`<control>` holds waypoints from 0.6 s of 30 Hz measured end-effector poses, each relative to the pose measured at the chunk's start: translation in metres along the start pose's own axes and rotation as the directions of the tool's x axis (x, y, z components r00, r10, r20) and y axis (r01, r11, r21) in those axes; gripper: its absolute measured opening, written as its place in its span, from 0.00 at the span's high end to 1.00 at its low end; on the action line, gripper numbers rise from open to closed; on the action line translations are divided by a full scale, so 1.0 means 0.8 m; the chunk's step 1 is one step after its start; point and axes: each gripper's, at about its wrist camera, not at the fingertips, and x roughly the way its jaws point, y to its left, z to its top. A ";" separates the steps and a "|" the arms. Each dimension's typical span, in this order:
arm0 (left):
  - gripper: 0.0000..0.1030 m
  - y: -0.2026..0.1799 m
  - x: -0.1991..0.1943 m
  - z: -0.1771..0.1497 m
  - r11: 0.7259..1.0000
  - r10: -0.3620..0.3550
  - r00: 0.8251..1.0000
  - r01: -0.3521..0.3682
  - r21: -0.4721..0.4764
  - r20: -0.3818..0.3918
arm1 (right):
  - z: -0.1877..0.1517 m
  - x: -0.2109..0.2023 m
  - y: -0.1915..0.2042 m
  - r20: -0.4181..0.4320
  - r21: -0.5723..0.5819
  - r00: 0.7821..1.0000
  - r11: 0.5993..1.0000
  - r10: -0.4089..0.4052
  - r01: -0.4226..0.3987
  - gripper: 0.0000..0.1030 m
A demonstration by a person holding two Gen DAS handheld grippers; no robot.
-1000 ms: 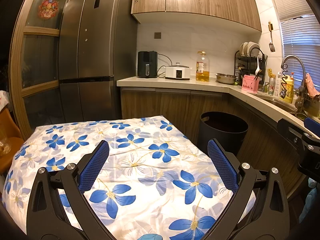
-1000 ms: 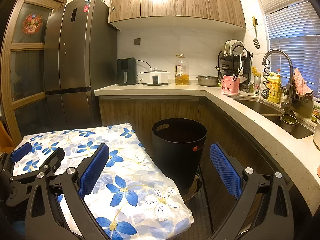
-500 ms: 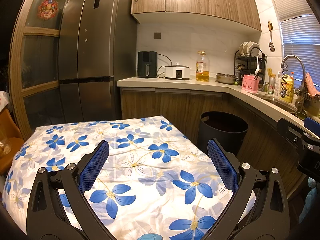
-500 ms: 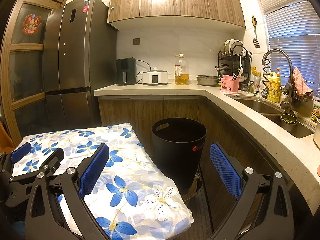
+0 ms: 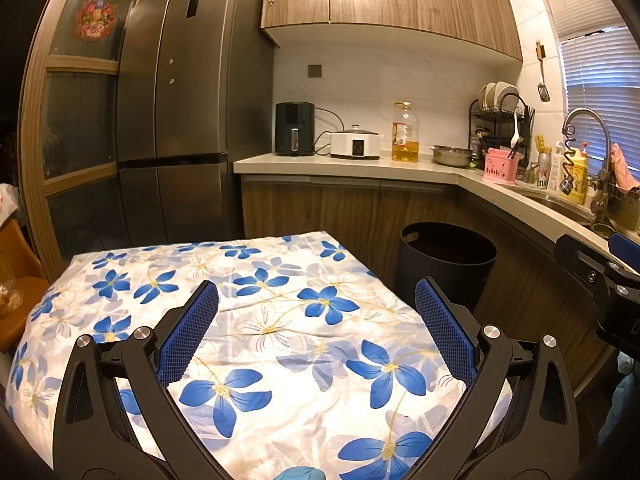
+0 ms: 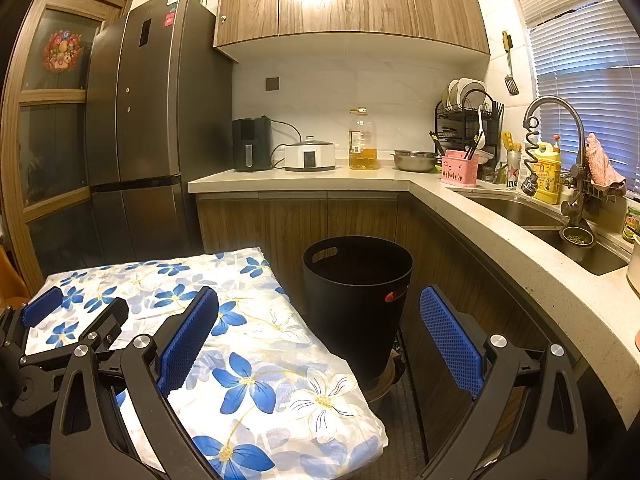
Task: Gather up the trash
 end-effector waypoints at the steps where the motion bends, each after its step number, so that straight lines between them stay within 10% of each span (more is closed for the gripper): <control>1: 0.06 0.000 0.000 0.000 1.000 -0.001 1.000 0.001 0.000 0.000 | 0.000 0.000 0.000 -0.001 0.002 1.000 1.000 -0.001 0.001 0.06; 18: 0.06 0.000 0.010 -0.004 0.999 -0.029 0.999 0.027 -0.033 -0.034 | -0.003 0.004 -0.006 -0.006 0.016 1.000 1.000 -0.005 0.005 0.06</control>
